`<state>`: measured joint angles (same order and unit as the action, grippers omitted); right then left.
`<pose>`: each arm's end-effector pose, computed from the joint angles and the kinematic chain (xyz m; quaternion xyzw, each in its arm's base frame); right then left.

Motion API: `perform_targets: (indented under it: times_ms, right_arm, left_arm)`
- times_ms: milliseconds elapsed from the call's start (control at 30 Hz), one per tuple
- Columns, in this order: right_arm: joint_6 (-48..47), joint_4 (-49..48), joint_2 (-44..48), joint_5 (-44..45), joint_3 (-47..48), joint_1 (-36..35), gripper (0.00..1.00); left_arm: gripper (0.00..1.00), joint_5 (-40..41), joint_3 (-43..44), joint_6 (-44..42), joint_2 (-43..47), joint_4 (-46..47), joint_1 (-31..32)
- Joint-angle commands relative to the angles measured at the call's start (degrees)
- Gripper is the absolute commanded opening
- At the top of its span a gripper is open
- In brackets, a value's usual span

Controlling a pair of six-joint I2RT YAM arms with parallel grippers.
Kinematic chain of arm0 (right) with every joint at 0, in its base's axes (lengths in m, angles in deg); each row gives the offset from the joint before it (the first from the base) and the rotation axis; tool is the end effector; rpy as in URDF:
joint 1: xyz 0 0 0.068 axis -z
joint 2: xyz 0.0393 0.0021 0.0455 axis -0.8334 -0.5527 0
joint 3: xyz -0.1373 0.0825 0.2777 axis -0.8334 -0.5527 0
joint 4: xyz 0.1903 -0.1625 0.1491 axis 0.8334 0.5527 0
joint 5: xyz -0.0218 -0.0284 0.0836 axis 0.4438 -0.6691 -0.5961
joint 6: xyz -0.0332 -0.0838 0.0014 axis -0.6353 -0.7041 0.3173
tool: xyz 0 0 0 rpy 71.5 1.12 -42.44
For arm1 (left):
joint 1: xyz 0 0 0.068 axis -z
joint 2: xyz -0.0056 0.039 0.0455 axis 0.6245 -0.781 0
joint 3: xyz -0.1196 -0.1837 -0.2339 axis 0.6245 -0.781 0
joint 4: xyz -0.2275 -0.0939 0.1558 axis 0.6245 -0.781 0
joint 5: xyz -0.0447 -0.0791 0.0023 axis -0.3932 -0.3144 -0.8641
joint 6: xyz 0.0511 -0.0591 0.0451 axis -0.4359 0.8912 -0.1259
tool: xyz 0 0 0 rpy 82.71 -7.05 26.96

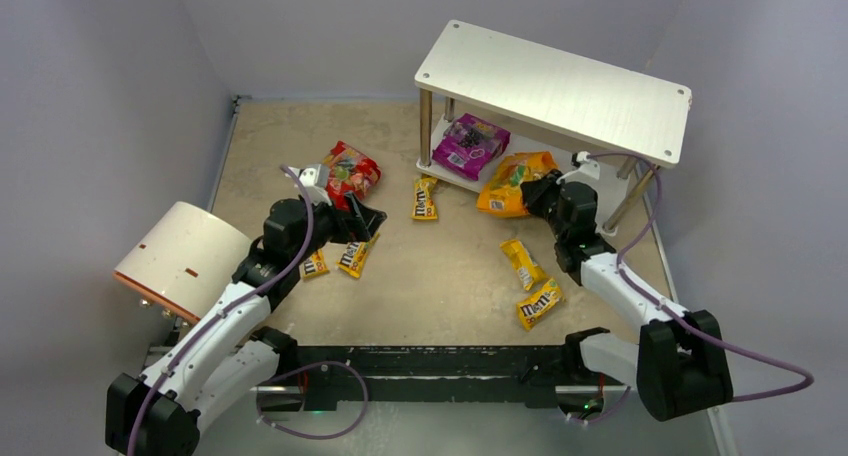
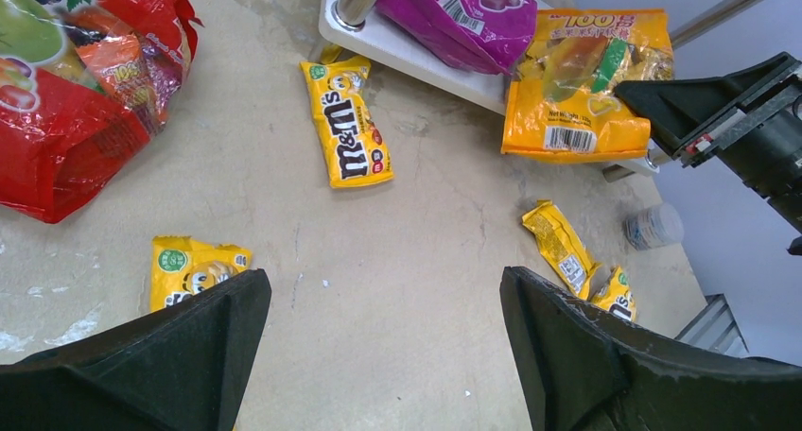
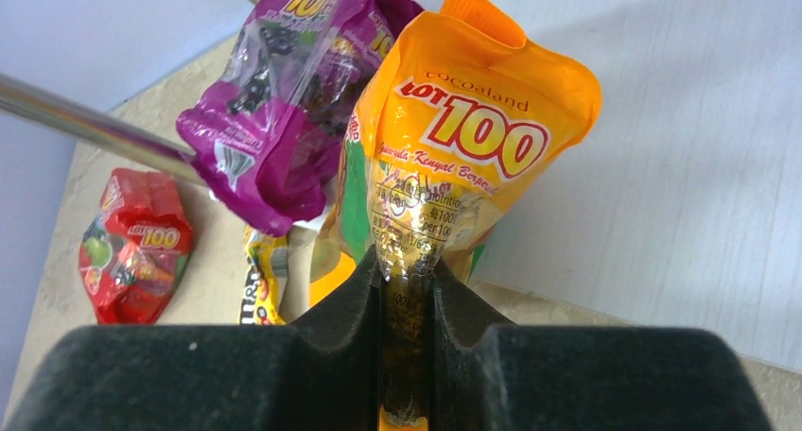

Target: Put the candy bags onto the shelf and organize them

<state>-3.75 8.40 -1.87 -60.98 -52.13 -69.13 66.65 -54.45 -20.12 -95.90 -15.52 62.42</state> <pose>0.2933 0.0577 0.2647 0.1726 0.7402 0.2221 0.6107 0.2135 -0.1076 0.2835 -0.0202 0.7978 -0.3408 0.4969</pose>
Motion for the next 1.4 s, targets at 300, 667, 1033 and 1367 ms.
perform_targets:
  times_ms: [300,667,1033,1367]
  right_arm:
    - [1.2,-18.7,-5.7,13.6,-4.5,0.6,0.11]
    - [2.9,-18.6,-12.7,20.7,-1.3,0.6,0.13]
    - [-0.2,-17.1,-17.9,20.7,3.4,0.7,0.26]
    - [-6.8,-20.7,-22.5,13.9,6.7,0.7,0.30]
  left_arm:
    - [0.98,-1.4,-0.8,-0.5,0.3,2.7,0.0]
    - [0.98,-1.6,-0.8,-0.7,0.3,2.8,0.0]
    - [0.98,-1.7,-0.9,-0.7,-0.3,2.9,0.0]
    - [0.99,-1.3,-0.8,-0.9,0.1,2.3,0.0]
